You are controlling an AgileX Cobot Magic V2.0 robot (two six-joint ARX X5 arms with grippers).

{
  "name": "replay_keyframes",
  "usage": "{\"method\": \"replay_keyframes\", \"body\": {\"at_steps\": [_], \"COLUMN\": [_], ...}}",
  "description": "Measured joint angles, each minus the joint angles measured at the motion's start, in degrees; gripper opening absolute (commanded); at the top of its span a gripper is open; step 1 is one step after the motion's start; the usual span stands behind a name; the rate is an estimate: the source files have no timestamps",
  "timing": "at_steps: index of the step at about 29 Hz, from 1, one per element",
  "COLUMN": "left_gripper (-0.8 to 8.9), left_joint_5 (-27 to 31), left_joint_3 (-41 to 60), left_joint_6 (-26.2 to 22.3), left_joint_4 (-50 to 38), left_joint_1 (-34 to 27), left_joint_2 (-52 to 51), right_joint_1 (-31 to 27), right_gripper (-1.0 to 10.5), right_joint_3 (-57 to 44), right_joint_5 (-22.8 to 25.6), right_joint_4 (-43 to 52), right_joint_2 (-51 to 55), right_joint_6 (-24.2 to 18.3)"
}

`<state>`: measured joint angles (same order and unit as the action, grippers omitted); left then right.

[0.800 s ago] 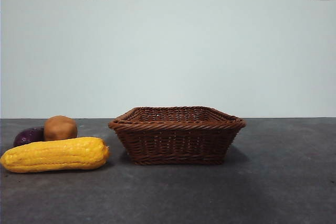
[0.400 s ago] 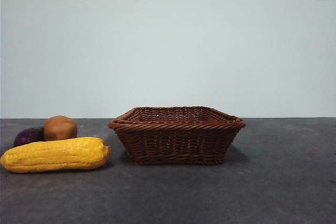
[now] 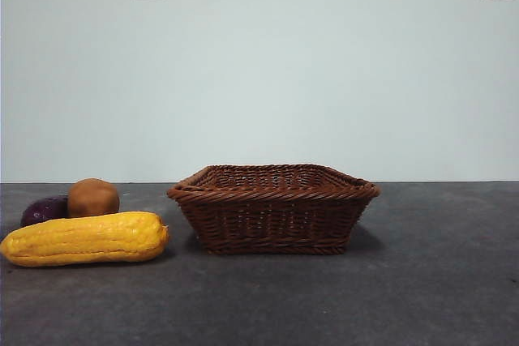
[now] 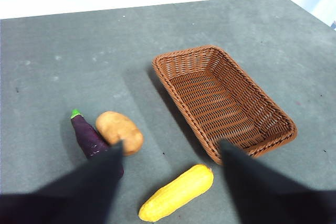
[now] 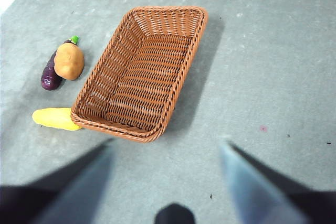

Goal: Help me put the vegetables on the table into the basket

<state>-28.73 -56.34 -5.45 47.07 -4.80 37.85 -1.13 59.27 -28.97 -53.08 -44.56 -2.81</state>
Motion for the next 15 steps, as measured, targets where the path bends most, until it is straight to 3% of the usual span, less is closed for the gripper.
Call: {"method": "replay_keyframes", "body": {"at_steps": [6, 10, 15], "left_gripper": [7.73, 7.73, 7.73], "left_joint_5": [-0.02, -1.68, -1.73], "left_joint_3": [0.00, 0.00, 0.00], "left_joint_6": [-0.15, -0.13, -0.13], "left_joint_4": [-1.27, -1.46, -1.70], "left_joint_1": [0.09, 0.09, 0.09], "left_joint_2": [2.12, 2.67, 3.65], "right_joint_1": [0.00, 2.91, 10.27], "right_gripper": [6.5, 6.5, 6.3], "right_joint_3": [0.13, 1.31, 11.52], "right_joint_5": [-4.09, -4.42, 0.59], "right_joint_4": [4.02, 11.67, 12.76], "right_joint_2": [-4.24, -13.07, -30.77], "right_joint_6": [1.92, 4.61, 5.38]}}
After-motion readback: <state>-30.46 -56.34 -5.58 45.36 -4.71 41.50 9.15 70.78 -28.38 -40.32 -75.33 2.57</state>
